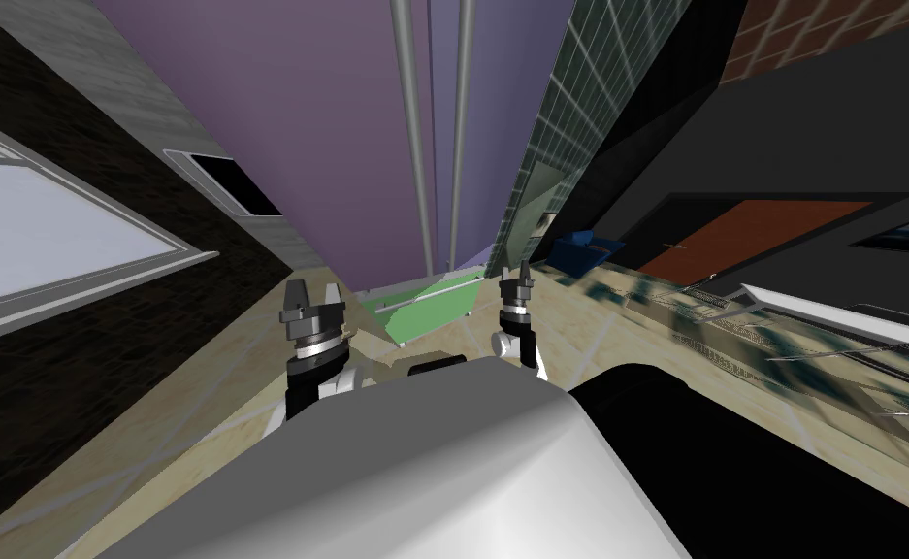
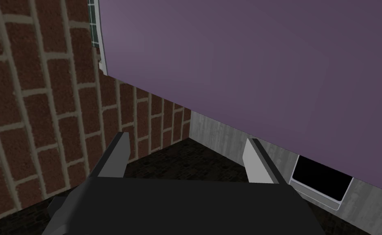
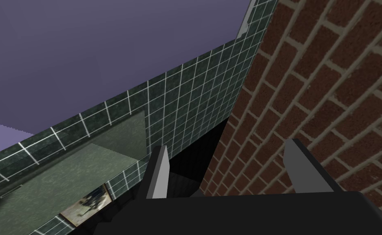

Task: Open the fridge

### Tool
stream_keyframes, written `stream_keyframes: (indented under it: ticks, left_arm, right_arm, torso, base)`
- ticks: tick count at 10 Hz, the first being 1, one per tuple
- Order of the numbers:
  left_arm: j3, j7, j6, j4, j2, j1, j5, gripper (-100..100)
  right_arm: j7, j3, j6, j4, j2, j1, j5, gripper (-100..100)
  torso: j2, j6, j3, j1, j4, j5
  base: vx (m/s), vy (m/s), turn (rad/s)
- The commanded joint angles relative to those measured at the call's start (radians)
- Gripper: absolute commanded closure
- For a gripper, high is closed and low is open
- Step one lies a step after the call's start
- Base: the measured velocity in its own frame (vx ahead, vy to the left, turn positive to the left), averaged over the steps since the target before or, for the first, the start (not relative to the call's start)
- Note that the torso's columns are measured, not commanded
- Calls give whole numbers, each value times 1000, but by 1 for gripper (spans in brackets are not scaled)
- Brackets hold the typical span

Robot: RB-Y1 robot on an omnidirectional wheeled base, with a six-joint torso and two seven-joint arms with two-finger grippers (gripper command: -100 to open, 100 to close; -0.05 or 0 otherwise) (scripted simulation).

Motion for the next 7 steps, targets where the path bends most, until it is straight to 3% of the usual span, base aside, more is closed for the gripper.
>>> stream_keyframes:
  ticks: [1, 7]
  left_arm:
    - [0, 0, 0, 0, 0, 0, 0, 0]
    - [0, 0, 0, 0, 0, 0, 0, 0]
  right_arm:
    - [0, 0, 0, 0, 0, 0, 0, 0]
    - [0, 0, 0, 0, 0, 0, 0, 0]
  torso:
    - [40, 0, -82, 0, 41, 0]
    - [470, 0, -939, 0, 470, 0]
  base:
    - [0, 0, 0]
    - [0, 0, 0]
